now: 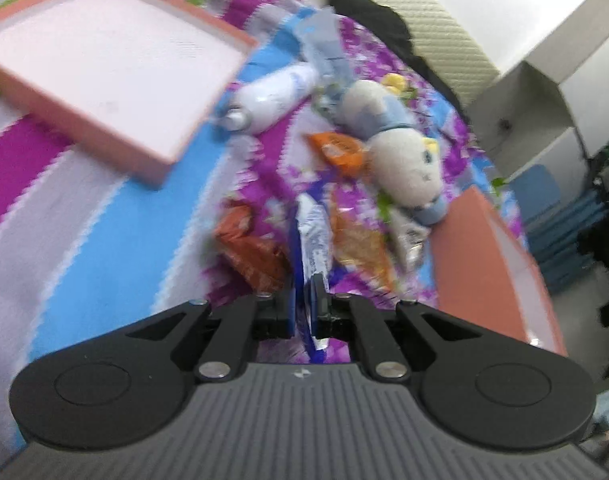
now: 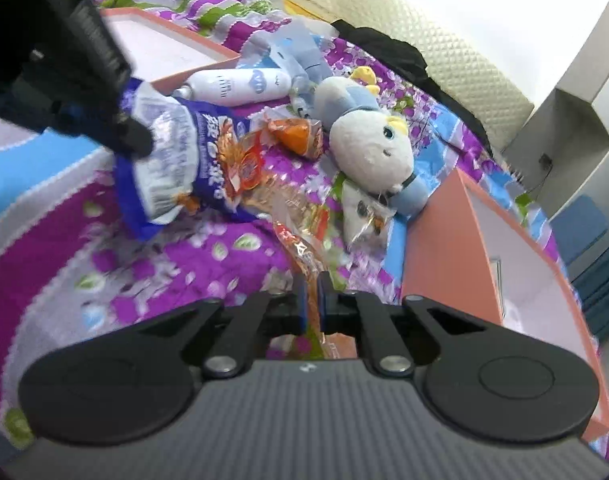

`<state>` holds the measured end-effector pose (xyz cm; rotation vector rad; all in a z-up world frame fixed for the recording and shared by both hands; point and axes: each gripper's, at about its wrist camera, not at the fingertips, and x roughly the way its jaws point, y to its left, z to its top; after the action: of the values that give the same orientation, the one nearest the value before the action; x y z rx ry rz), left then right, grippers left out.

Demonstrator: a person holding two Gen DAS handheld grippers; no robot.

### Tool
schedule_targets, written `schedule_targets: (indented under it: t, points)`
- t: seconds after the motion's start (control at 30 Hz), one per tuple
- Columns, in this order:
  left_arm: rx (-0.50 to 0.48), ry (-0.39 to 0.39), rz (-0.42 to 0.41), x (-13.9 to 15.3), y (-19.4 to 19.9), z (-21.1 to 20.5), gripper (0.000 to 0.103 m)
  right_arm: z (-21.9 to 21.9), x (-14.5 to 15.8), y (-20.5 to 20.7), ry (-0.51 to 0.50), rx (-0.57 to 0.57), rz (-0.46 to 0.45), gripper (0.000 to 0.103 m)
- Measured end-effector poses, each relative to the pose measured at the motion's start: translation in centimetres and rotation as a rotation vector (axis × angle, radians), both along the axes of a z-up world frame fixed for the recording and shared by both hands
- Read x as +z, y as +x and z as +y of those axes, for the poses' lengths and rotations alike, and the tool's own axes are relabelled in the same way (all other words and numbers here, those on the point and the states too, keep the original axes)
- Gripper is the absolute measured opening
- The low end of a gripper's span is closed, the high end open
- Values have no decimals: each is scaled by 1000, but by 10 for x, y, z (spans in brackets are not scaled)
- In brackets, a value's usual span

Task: Organize snacks
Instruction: 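Lift the blue bag with the left tool while the right lifts the pastry pack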

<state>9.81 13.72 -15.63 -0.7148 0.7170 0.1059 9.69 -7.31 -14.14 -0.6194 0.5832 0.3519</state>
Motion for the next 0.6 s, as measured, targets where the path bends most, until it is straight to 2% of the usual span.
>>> schedule_targets:
  t: [0.1, 0.37, 0.53, 0.6]
  points:
    - [30, -20, 29, -3, -22, 2, 8, -5, 0, -13, 22, 8, 40, 8]
    - [41, -21, 76, 0, -70, 2, 8, -12, -1, -43, 61, 32, 80, 8]
    - [22, -1, 100, 0, -82, 1, 9, -17, -3, -51, 123, 49, 130, 11]
    - [10, 2, 116, -2, -83, 3, 15, -20, -4, -50, 162, 58, 156, 11]
